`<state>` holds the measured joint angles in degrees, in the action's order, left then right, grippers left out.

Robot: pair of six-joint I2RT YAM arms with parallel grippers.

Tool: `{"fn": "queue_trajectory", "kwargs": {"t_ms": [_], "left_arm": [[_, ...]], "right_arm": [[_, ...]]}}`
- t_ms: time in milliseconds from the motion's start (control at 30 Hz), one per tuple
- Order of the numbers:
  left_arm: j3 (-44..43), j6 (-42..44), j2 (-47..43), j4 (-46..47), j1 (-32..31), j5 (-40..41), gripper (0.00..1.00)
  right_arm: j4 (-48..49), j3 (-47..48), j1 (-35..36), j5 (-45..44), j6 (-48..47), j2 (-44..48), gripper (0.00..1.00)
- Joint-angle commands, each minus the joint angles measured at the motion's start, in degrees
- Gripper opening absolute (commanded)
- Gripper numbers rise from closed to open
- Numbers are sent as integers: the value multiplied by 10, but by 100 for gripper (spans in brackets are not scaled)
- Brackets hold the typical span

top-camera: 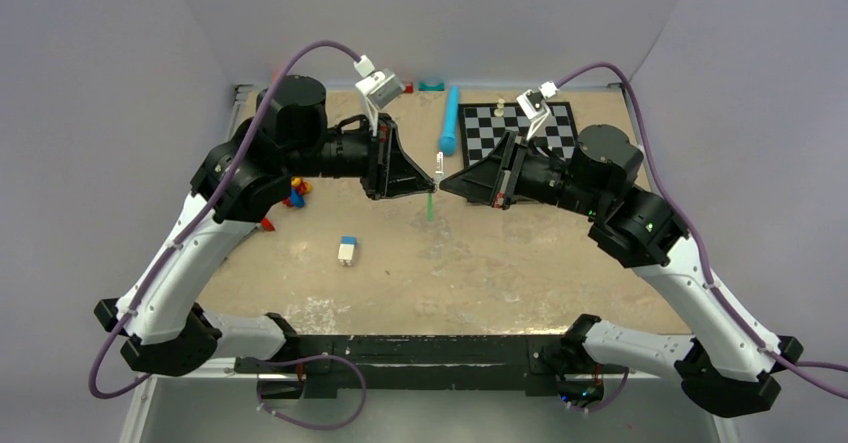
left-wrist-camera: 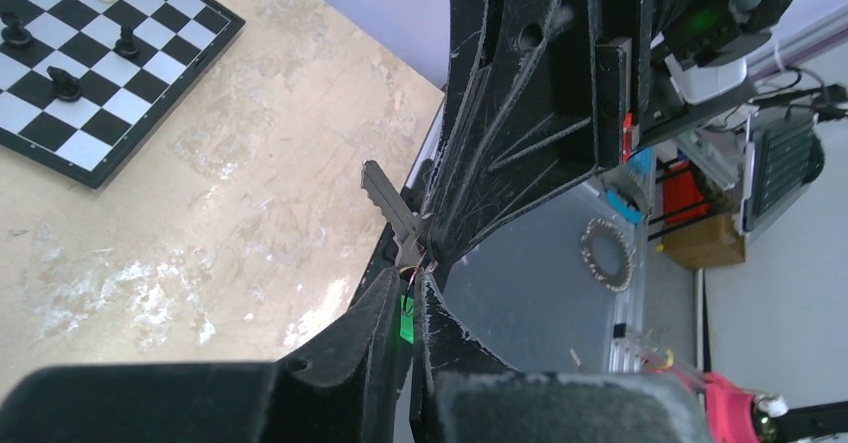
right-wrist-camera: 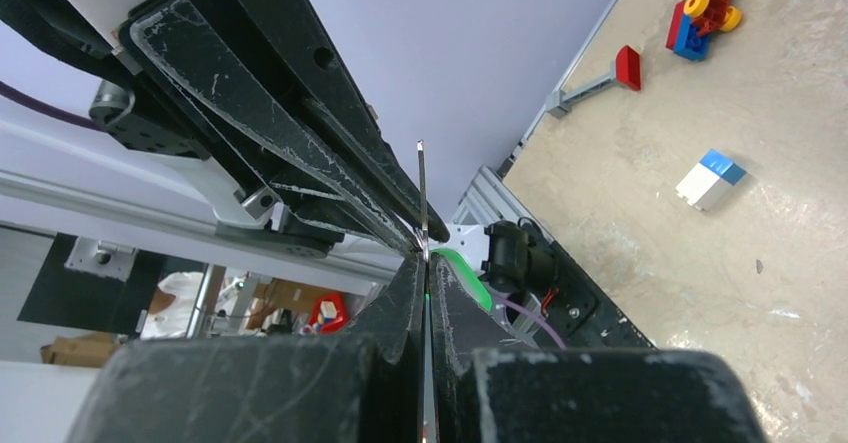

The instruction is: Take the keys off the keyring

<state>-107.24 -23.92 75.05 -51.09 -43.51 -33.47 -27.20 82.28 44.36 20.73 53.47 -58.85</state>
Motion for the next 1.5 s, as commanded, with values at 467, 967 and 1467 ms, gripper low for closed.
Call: {"fn": "queue_trajectory", "kwargs": {"t_ms": [467,967,1467], "left_arm": [[108,-191,-63,244,-2,24,0],[192,-272,-107,367,-2,74,0],[292,-390,-143,541,-4,128,0]], "right_arm": [[106,-37,4,-7,48,21,0],[162,-66,5,-28,74,43,0],[200,-89,4,-37,87,56,0]]}}
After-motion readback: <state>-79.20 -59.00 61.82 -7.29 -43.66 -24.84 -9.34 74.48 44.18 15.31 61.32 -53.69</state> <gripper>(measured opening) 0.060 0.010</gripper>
